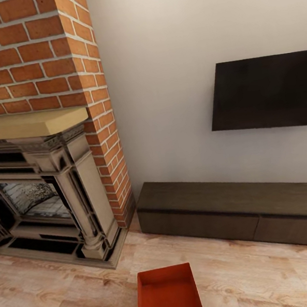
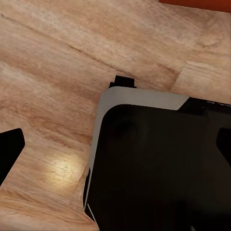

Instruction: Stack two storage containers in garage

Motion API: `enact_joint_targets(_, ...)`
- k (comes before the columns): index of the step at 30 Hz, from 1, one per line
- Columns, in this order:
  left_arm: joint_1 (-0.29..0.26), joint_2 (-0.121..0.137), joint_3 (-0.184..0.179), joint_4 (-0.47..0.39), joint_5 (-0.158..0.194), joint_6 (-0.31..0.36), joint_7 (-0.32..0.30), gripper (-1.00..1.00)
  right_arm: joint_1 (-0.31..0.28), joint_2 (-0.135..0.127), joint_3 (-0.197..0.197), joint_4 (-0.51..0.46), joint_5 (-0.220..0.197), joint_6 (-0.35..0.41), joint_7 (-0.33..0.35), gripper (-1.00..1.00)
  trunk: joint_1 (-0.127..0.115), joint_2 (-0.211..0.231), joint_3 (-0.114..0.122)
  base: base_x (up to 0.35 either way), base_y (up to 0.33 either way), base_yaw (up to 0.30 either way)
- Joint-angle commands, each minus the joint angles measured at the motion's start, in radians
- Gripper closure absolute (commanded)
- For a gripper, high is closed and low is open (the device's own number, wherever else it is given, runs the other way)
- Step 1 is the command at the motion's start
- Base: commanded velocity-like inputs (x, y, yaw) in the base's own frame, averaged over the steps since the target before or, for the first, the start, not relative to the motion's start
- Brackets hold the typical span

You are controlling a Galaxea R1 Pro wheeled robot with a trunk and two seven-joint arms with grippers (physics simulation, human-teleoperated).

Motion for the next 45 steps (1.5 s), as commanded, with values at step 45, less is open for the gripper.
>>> enact_joint_targets(45,-0.001,0.000,0.004,0.001,0.005,-0.002,0.001,-1.00,-0.001,-0.003,0.006,0.002,0.000,-0.008,0.016,-1.00,0.000,-0.001,-0.073,0.000,0.000,0.032)
